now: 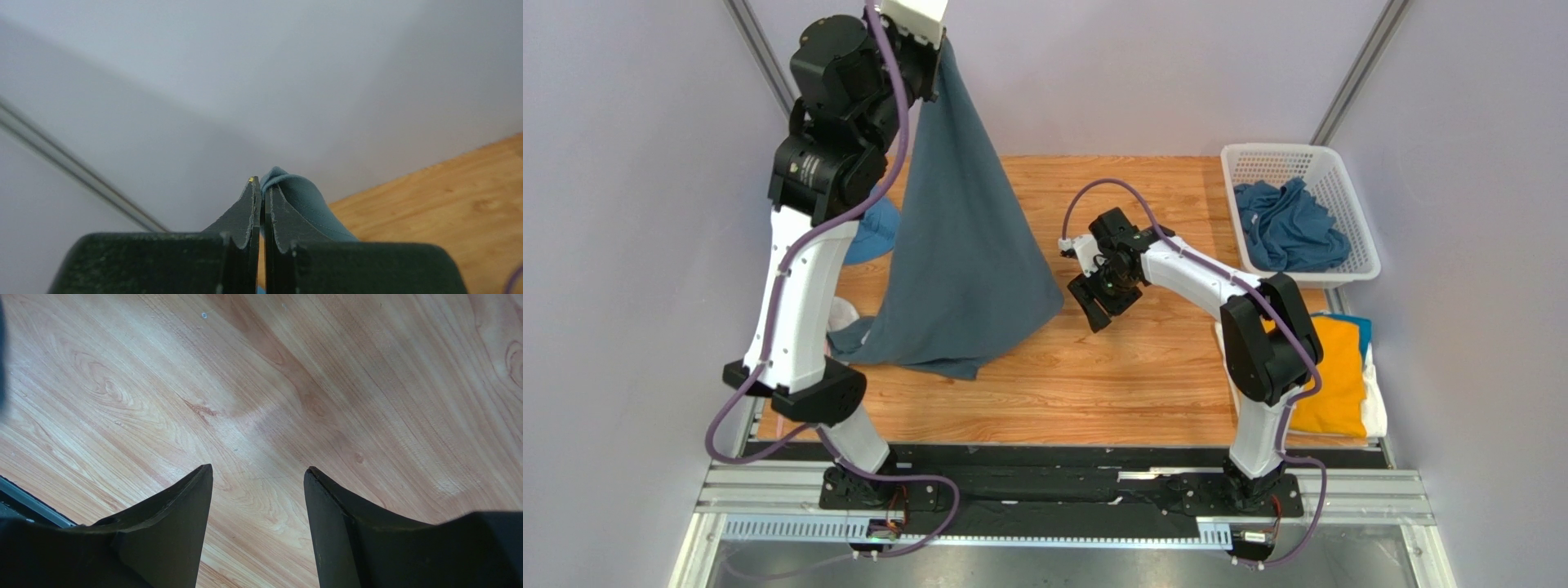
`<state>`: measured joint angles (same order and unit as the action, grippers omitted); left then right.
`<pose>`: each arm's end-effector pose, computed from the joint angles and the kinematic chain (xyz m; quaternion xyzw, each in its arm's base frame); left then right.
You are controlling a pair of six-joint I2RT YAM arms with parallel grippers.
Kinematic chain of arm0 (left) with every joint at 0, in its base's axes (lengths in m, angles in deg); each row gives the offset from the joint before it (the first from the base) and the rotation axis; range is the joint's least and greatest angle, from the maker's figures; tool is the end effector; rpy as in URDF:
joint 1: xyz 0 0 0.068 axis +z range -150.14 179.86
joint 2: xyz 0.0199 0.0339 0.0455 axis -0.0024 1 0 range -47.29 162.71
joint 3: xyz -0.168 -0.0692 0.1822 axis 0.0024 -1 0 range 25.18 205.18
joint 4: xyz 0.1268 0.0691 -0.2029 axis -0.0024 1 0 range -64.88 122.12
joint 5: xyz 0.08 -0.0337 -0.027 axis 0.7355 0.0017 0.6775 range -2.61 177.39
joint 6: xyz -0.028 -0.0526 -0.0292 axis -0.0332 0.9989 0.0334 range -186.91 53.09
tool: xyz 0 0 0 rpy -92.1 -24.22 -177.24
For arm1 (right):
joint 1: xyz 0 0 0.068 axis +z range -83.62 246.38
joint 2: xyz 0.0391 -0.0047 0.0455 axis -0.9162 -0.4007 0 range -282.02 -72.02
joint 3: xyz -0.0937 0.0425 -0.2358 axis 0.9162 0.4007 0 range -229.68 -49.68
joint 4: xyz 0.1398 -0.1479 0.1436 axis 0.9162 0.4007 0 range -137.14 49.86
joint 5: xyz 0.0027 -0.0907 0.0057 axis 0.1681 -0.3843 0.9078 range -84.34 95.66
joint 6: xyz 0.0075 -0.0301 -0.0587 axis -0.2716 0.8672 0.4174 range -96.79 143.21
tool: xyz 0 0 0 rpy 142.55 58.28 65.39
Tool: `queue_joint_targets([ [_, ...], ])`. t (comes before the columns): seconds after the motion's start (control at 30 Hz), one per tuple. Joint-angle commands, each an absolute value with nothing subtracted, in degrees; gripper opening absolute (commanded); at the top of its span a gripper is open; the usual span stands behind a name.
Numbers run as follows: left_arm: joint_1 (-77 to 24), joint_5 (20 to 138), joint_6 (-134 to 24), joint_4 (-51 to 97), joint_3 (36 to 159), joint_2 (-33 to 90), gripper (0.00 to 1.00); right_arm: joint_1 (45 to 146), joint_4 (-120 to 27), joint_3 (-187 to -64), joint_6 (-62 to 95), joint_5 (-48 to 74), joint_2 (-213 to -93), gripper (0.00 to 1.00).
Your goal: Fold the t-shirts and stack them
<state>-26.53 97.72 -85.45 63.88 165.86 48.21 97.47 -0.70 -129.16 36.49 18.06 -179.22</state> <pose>0.2635 -0.1203 0.5810 0.1916 0.6390 0.0090 0.7449 0.3029 0.1959 0.1750 -0.3856 0.9061 0.1269 0.1188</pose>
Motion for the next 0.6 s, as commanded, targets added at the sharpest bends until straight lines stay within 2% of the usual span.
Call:
queue_joint_targets([
  [0.0, -28.34, 114.27, -97.63, 54.93, 175.72, 51.93, 0.0, 97.84, -2.4, -128.87, 35.86, 16.82, -179.69, 0.61],
  [0.13, -28.79, 121.92, -105.13, 41.51, 173.9, 52.9, 0.0, 97.84, -2.4, -128.78, 35.87, 16.82, -179.69, 0.61],
  [0.23, -28.79, 120.98, -106.28, 36.83, 170.39, 51.76, 0.0, 97.76, -2.31, -128.87, 35.87, 16.65, -179.95, 0.61],
  [0.43, -28.79, 120.09, -109.01, 30.23, 158.7, 48.07, 0.0, 97.75, -2.05, -128.96, 35.17, 18.58, -179.34, 0.6],
  [0.57, -28.79, 117.9, -105.34, 32.93, 155.7, 46.84, 0.0, 97.84, -1.87, -129.31, 34.99, 19.46, -179.25, 0.6],
])
